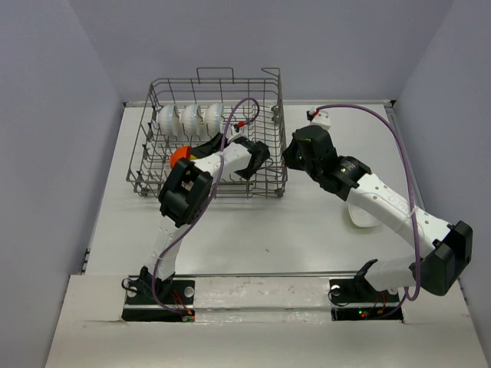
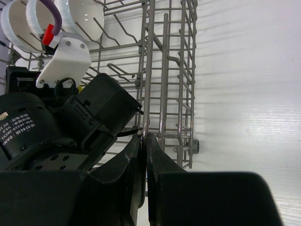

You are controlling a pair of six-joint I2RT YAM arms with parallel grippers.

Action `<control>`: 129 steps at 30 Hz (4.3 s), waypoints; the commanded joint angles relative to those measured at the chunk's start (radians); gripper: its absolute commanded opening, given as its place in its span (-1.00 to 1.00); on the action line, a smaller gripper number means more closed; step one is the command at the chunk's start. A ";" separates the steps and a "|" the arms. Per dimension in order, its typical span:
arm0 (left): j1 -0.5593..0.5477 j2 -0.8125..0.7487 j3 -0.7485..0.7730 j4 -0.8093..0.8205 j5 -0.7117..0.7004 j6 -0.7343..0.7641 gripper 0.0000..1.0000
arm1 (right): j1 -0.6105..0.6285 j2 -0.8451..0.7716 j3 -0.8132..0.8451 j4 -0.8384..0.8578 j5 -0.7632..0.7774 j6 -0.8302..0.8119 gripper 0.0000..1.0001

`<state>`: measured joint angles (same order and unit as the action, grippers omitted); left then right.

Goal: Load the bowls into the dish rack
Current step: Insert the bowl into the dish rack, then pick up the bowl from the dish rack.

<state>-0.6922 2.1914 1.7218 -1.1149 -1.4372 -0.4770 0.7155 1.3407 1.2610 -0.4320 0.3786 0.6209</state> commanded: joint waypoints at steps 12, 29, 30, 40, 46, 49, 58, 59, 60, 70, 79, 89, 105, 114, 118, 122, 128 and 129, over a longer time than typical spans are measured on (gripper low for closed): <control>-0.013 0.014 0.050 -0.014 -0.080 -0.011 0.32 | 0.016 -0.020 0.008 -0.028 -0.001 -0.027 -0.85; -0.017 0.027 0.055 -0.016 -0.060 -0.008 0.37 | 0.016 -0.025 0.008 -0.033 0.005 -0.029 -0.85; -0.017 0.028 0.053 -0.016 -0.057 -0.008 0.36 | 0.016 -0.025 0.008 -0.034 0.005 -0.030 -0.84; -0.017 0.031 0.107 -0.017 0.043 -0.012 0.16 | 0.016 -0.031 0.008 -0.037 0.011 -0.033 -0.84; -0.009 0.031 0.154 -0.005 0.121 0.006 0.16 | 0.016 -0.037 0.006 -0.040 0.014 -0.033 -0.83; -0.004 0.004 0.134 0.065 0.176 0.058 0.13 | 0.016 -0.040 0.006 -0.042 0.019 -0.033 -0.84; 0.020 -0.065 0.055 0.181 0.247 0.137 0.07 | 0.016 -0.041 0.006 -0.045 0.019 -0.032 -0.84; 0.022 -0.067 0.052 0.178 0.244 0.130 0.07 | 0.016 -0.041 0.005 -0.045 0.017 -0.032 -0.84; 0.023 -0.068 0.050 0.175 0.245 0.124 0.07 | 0.016 -0.040 0.005 -0.045 0.019 -0.032 -0.84; 0.053 -0.142 -0.004 0.262 0.299 0.152 0.06 | 0.016 -0.034 0.014 -0.051 0.023 -0.033 -0.83; 0.062 -0.154 -0.016 0.277 0.314 0.161 0.06 | 0.016 -0.026 0.018 -0.054 0.020 -0.033 -0.84; 0.079 -0.176 -0.059 0.313 0.347 0.160 0.06 | 0.016 -0.025 0.023 -0.060 0.023 -0.033 -0.83; 0.077 -0.220 -0.079 0.356 0.363 0.186 0.03 | 0.016 -0.017 0.026 -0.060 0.025 -0.033 -0.84; 0.082 -0.223 -0.085 0.354 0.373 0.184 0.03 | 0.016 -0.017 0.025 -0.060 0.023 -0.033 -0.84; 0.091 -0.222 -0.090 0.363 0.383 0.183 0.03 | 0.016 -0.018 0.025 -0.062 0.023 -0.033 -0.84; 0.103 -0.229 -0.100 0.374 0.399 0.187 0.03 | 0.016 -0.020 0.023 -0.062 0.025 -0.032 -0.83; 0.114 -0.232 -0.119 0.385 0.419 0.192 0.04 | 0.016 -0.017 0.023 -0.063 0.025 -0.033 -0.84; 0.114 -0.231 -0.117 0.388 0.420 0.192 0.04 | 0.016 -0.017 0.023 -0.063 0.023 -0.033 -0.83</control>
<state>-0.5854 2.0201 1.6161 -0.7403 -1.0164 -0.2840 0.7155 1.3369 1.2613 -0.4412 0.4049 0.6170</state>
